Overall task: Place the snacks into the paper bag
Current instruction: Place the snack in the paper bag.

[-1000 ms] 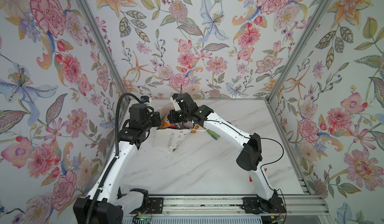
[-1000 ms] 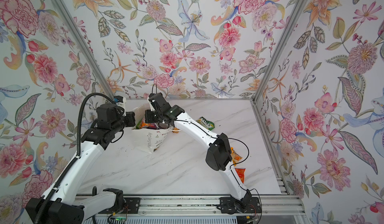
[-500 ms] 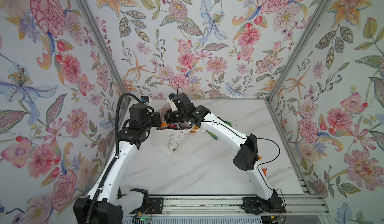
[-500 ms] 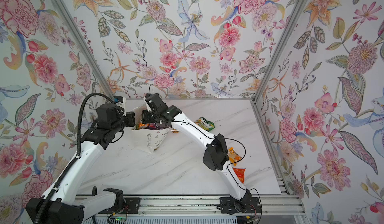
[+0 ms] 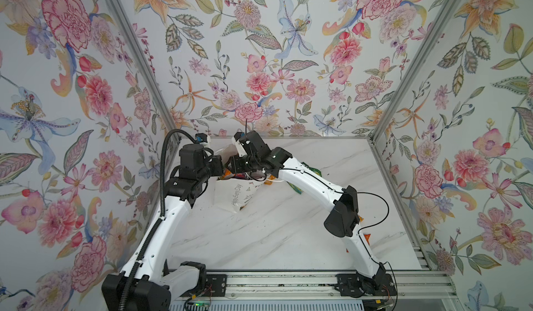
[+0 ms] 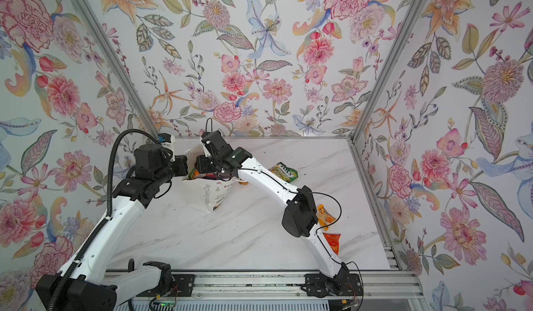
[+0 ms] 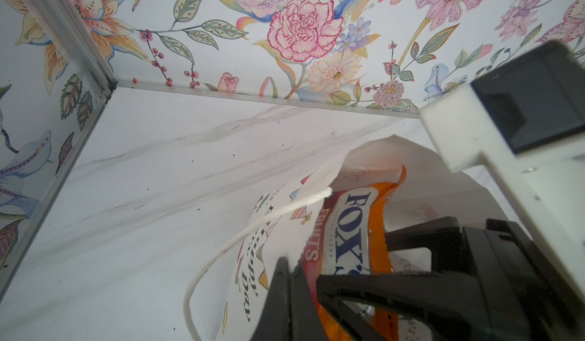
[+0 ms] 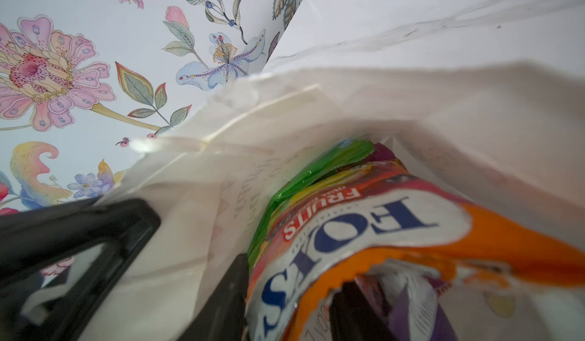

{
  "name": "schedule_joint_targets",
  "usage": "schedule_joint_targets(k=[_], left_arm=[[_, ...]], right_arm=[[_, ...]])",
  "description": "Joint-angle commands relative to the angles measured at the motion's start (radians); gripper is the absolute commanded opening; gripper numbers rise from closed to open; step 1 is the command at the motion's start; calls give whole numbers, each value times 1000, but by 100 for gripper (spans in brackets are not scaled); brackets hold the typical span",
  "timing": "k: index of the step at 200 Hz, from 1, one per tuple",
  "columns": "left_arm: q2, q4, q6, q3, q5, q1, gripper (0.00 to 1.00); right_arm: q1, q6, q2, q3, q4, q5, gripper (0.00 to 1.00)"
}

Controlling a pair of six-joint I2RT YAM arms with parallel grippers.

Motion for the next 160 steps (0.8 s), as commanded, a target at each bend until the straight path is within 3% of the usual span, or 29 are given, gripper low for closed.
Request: schedule_joint_targets(k=[1, 112, 160], left_arm=[[-25, 52, 8, -12, 3, 10, 0], [-26, 58, 4, -16, -17, 10, 0], [-22, 53, 4, -5, -15, 10, 0]], right_arm=[[9, -28, -103, -19, -37, 58, 48], [6, -95, -271, -122, -63, 110, 55], [-1, -84, -291, -108, -63, 27, 59]])
